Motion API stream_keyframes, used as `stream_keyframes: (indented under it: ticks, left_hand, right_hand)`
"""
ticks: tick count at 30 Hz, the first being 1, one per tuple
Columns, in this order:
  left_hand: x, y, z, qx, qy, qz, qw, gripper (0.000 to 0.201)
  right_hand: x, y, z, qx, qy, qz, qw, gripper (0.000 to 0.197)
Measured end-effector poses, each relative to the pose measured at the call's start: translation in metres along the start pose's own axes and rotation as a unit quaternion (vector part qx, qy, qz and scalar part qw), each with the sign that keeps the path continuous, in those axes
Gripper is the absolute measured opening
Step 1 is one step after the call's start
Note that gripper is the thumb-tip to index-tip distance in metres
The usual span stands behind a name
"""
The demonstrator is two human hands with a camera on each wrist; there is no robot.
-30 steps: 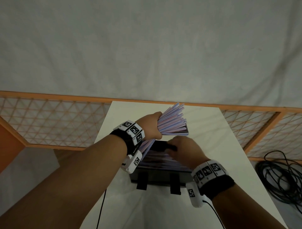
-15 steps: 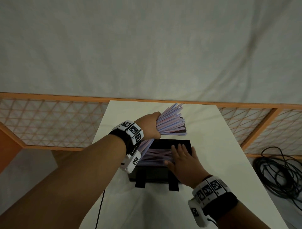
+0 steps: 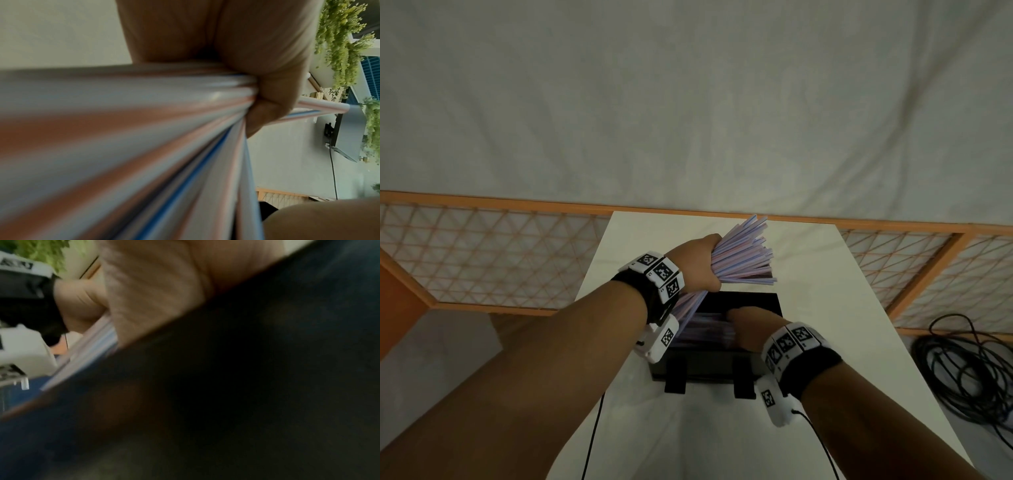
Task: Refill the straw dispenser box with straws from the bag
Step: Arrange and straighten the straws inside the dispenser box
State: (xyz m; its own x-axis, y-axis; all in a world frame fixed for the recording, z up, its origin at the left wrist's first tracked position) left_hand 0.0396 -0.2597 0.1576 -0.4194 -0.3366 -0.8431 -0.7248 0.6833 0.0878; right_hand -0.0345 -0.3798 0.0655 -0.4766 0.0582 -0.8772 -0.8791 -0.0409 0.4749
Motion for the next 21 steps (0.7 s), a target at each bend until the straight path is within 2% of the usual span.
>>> stream_keyframes:
  ticks: [2,6,11,14,16,18,20,21]
  left_hand:
    - [-0.003,0.002,-0.002,0.001,0.006,-0.003,1.0,0.053]
    - [-0.019,0.004,-0.01,0.014,0.017,-0.017,1.0,0.052]
    - [-0.044,0.005,-0.022,0.031,0.032,-0.031,0.999,0.058]
    - [-0.054,0.005,-0.028,0.031,0.037,-0.043,0.998,0.059]
    - [-0.057,0.005,-0.031,0.032,0.041,-0.049,0.997,0.06]
    - [-0.056,0.005,-0.032,0.032,0.039,-0.052,0.997,0.061]
    - [-0.055,0.005,-0.032,0.029,0.036,-0.056,0.997,0.06]
    - [-0.054,0.005,-0.032,0.028,0.037,-0.058,0.997,0.06]
  right_hand:
    - [-0.004,-0.001,-0.006,0.006,0.02,0.004,1.0,0.039]
    - [-0.026,0.006,-0.016,-0.031,0.016,-0.07,0.997,0.037]
    - [-0.035,0.014,-0.028,-0.051,-0.06,-0.094,0.992,0.037]
    - [-0.029,0.014,-0.032,-0.043,-0.072,-0.078,0.993,0.046]
    - [-0.026,0.015,-0.034,-0.034,-0.065,-0.095,0.993,0.055]
    - [-0.028,0.015,-0.032,-0.036,-0.073,-0.14,0.987,0.049]
    - [-0.029,0.015,-0.027,-0.053,-0.047,-0.18,0.981,0.03]
    - [-0.029,0.015,-0.023,-0.056,-0.033,-0.179,0.982,0.024]
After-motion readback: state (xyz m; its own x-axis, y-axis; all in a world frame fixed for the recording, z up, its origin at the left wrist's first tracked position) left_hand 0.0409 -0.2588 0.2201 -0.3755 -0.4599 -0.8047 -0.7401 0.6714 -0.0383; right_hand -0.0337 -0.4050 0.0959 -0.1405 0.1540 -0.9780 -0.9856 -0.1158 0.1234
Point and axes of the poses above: each hand's wrist, its own y-axis away from the middle knuckle, its own x-axis out of the palm, z = x × y, the point moved 2 cm from there along -y, towards the middle knuckle
